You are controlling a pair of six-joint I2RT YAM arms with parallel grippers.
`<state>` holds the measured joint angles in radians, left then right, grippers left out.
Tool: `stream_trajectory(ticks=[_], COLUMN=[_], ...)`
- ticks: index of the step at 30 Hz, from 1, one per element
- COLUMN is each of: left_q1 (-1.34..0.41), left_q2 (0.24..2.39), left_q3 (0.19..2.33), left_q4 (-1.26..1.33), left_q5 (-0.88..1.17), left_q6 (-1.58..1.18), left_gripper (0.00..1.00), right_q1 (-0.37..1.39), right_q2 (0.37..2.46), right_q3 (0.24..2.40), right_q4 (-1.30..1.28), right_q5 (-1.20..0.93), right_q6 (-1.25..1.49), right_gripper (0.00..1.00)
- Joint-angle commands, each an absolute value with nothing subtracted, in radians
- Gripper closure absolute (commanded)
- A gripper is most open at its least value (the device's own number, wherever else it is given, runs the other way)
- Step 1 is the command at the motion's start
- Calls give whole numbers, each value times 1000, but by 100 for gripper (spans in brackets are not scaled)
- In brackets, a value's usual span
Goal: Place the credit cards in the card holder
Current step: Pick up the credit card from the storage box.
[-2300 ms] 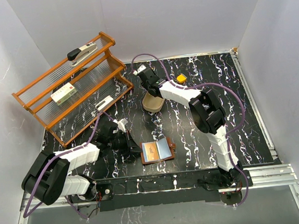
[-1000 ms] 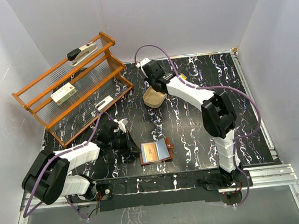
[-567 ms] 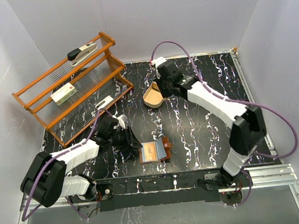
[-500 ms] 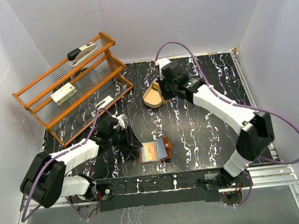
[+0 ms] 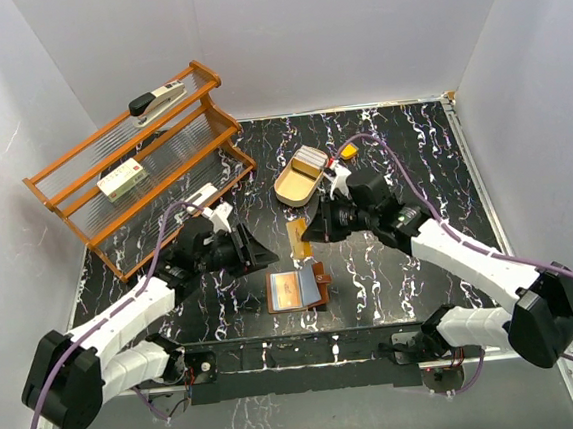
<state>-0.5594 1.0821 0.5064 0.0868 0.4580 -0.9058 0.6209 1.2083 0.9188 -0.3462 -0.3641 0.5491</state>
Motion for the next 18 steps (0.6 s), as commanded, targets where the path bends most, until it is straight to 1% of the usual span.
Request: stream_trajectory(ticks=[1,3,8,14,15,16,18], left_q1=[-562,-562,-562,-561,-562,-562,-561], left_q2=[999,971,936,938,937,937,934], left_q3=[488,481,445,412,410,406,397], left_q4=[194,236,382,528,543,559,583], left_q5=[536,558,613,641,645,649,648], left_q6=[-1015,-1043,-1133,-1219,-1231,-1241,-1259], left_gripper=[46,45,43,47,48,53,72], right_q1=[622,623,623,624,623,625,625], right_q2=[1120,1101,1047,1049,1049,1050,1048], right_q3=[824,787,737,725,723,721,713], right_q4=[-86,-27,55,90,90,89,87], right_q5=[-555,-610,-644,-679,-679,-676,-671], right_q6=[706,744,810,847,847,848,846], right_gripper=[100,100,100,100,100,100,100])
